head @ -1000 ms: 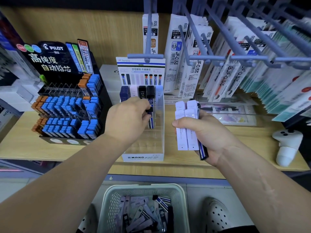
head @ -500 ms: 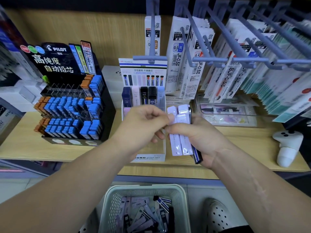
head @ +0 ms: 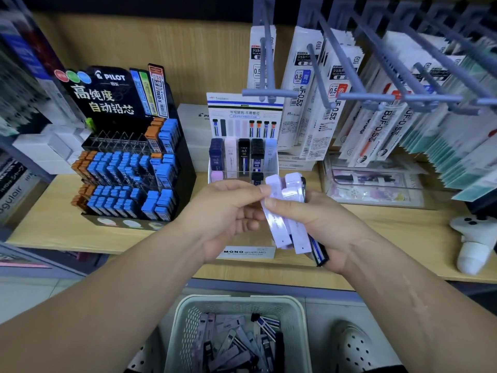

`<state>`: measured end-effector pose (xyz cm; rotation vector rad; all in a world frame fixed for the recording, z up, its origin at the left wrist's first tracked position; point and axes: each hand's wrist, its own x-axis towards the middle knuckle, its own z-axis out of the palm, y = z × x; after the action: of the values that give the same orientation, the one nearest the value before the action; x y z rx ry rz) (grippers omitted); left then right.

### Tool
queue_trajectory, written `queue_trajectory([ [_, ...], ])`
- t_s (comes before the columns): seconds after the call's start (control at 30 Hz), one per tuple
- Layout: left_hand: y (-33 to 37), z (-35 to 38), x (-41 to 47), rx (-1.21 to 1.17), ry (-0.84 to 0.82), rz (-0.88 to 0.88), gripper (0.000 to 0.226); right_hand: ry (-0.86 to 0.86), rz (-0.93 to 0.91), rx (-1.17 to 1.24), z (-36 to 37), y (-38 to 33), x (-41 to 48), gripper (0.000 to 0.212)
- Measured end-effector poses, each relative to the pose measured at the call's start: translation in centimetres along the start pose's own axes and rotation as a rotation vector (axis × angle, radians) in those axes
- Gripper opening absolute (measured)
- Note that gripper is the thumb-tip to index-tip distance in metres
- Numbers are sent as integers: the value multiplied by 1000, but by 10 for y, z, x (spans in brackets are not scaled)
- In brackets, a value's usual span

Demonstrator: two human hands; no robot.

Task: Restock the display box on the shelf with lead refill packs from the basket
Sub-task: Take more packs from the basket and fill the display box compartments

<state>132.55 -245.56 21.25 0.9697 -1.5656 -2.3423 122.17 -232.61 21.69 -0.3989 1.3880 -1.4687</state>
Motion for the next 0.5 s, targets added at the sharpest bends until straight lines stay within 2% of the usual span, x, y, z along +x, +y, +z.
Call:
queue_trajectory([
  [0.13,6,-11,-2,-30,37,58,19,33,13,-8,1,0,0,40],
  [0.23,14,-24,-3,19,157,165,6,112,27,44,0,1,3,29],
  [0.37,28,-48,0,301,363,424,5,177,26,48,1,1,1,22],
  [0.5,34,-60,3,547,399,546,9,195,21,21,1,1,0,23],
])
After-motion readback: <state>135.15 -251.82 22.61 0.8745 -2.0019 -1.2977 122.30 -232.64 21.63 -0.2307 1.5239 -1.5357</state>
